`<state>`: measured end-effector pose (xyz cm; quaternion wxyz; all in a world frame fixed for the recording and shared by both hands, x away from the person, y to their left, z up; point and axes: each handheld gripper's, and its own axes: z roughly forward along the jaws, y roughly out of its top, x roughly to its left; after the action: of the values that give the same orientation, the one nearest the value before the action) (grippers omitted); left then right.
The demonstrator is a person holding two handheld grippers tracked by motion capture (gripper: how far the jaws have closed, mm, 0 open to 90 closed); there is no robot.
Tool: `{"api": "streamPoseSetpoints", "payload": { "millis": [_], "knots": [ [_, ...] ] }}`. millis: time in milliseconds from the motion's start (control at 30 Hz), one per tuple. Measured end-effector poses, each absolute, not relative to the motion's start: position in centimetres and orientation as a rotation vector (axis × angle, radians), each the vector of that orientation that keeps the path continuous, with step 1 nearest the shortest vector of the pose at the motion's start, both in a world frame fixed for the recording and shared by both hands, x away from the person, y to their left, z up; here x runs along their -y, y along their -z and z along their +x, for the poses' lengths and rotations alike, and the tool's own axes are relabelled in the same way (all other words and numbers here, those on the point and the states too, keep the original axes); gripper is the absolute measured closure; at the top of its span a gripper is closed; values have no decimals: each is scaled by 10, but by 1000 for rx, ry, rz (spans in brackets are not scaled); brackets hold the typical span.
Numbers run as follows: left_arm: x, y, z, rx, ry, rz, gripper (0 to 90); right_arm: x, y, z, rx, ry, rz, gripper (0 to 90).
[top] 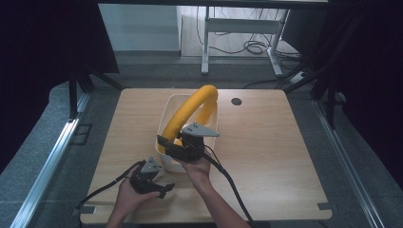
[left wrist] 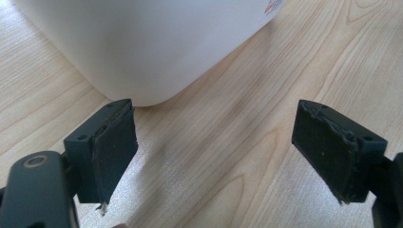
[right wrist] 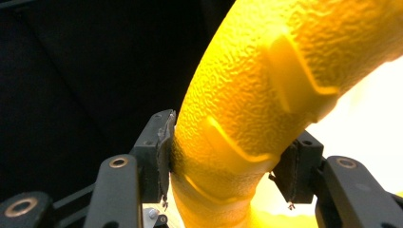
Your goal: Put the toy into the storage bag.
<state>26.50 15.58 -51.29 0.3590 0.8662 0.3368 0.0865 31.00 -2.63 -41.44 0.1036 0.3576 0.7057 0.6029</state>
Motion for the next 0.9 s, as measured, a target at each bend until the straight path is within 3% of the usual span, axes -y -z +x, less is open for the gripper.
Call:
{"api": "streamPoseSetpoints", "payload": {
  "millis": [267,900],
  "knots": [
    [-155,514,265,-876,-217,2231,154,33,410,307,-2081,-1793,1014,325],
    [-157,512,265,-875,-231,2242,152,102,410,299,-2040,-1839,991,318]
  ]
}}
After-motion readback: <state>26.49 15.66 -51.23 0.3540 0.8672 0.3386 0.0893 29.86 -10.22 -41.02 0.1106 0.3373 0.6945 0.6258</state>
